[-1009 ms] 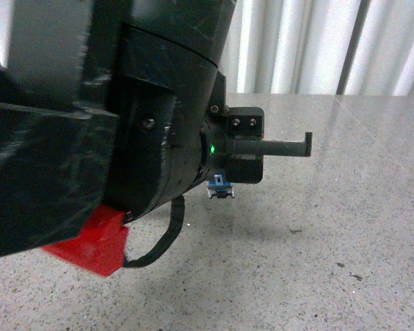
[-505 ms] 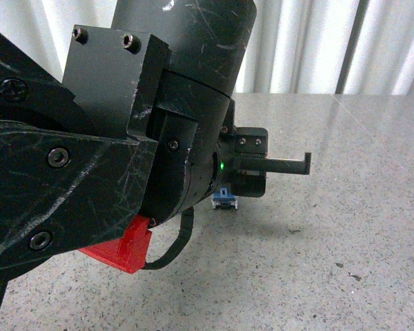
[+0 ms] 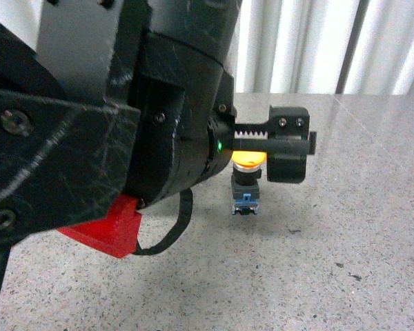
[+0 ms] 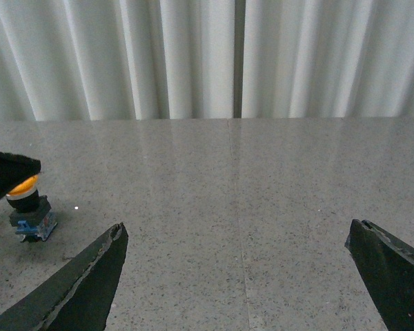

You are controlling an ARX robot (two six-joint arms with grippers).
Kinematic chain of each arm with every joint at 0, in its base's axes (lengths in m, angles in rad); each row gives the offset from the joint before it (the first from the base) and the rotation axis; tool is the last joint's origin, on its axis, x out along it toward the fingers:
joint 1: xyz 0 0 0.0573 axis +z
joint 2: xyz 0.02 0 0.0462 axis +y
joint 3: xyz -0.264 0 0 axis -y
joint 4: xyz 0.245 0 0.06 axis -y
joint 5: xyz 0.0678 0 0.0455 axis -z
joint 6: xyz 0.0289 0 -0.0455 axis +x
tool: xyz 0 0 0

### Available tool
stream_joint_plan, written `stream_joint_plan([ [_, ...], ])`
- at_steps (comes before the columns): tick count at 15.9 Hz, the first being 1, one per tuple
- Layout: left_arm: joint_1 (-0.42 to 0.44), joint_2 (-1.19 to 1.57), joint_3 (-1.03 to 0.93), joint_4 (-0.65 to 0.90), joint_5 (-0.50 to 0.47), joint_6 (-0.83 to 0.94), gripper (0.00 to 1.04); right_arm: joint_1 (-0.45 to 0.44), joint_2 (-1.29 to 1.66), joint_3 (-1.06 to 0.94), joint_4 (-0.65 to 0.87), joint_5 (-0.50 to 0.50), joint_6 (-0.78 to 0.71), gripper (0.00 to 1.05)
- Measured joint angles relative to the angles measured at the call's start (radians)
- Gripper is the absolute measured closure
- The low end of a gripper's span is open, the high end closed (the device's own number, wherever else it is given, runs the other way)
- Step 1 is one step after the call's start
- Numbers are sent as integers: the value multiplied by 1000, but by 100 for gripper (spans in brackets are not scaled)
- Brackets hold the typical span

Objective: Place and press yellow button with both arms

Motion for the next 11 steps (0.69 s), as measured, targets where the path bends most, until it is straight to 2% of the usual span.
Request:
stream_joint_plan([
  [4,68,-203,-71,64,-22,111,7,0,0,0,0,0,0,6],
  [8,219,-603,-248,175,-27,313,7,0,0,0,0,0,0,6],
  [11,340,-916,-416,123,45,365,7,0,0,0,0,0,0,6],
])
